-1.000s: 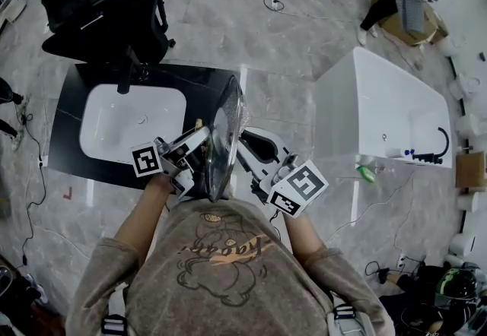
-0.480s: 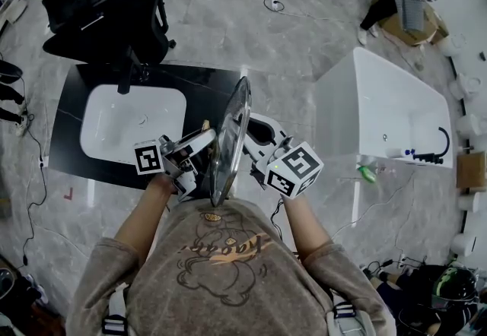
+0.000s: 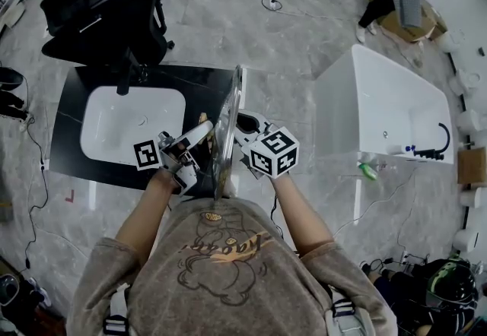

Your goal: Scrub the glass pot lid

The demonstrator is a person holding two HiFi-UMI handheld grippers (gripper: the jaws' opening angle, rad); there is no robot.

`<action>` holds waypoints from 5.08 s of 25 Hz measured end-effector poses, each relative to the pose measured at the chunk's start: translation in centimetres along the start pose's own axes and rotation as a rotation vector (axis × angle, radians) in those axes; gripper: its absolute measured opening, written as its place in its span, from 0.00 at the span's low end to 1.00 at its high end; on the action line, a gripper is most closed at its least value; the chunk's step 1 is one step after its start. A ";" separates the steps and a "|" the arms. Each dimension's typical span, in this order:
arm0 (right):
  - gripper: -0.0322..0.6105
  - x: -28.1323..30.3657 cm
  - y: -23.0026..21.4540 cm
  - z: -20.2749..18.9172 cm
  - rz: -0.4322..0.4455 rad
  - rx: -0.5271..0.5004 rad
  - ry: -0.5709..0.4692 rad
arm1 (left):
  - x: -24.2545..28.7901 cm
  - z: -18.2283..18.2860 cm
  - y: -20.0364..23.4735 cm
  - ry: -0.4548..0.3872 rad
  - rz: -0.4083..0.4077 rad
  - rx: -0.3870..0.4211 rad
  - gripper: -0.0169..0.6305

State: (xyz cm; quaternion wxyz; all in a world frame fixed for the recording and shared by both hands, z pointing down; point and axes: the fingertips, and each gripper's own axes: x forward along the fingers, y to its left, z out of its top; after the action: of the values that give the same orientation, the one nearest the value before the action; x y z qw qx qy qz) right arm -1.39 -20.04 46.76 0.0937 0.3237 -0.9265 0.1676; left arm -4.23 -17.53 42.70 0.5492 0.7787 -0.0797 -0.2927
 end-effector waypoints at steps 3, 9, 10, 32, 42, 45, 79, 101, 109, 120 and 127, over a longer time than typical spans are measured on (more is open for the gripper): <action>0.16 0.7 0.0 -1.8 0.007 0.028 0.036 | -0.1 0.5 0.2 -0.037 -0.001 -0.010 0.31; 0.16 1.2 1.5 -4.1 0.067 0.046 0.104 | -1.1 1.3 1.2 -0.111 0.004 -0.054 0.31; 0.16 1.1 1.9 -4.3 0.085 0.044 0.115 | -1.3 1.4 1.3 -0.124 0.003 -0.057 0.31; 0.16 -6.2 12.9 -3.1 0.570 0.260 0.097 | -3.8 3.2 3.7 -0.190 0.097 -0.026 0.31; 0.16 -8.1 12.4 3.7 0.593 0.238 -0.060 | -3.5 1.6 3.5 -0.158 0.094 -0.058 0.31; 0.16 -7.7 11.3 5.8 0.562 0.224 -0.107 | -3.3 1.2 3.2 -0.153 0.081 -0.065 0.31; 0.17 -2.0 9.3 -3.6 0.411 0.259 0.121 | -3.7 1.2 2.5 -0.155 0.038 -0.072 0.31; 0.17 -4.4 10.0 4.3 0.471 0.254 -0.097 | -4.7 0.9 3.1 -0.121 0.075 -0.064 0.31; 0.17 -6.4 4.1 2.4 0.259 0.333 -0.139 | -6.7 3.3 2.8 -0.136 0.146 0.011 0.31; 0.17 -9.3 -1.7 0.4 0.001 0.321 -0.153 | -8.3 4.3 4.1 -0.025 0.432 0.249 0.31; 0.17 -9.8 -3.2 -1.3 -0.112 0.337 -0.127 | -7.3 3.8 5.3 0.217 0.761 0.633 0.31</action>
State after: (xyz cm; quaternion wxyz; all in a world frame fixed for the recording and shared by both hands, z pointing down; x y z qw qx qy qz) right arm 8.29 -16.36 45.97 -0.0111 0.3957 -0.8699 0.2943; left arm -11.21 -19.35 49.29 0.3589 0.8489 -0.3849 0.0493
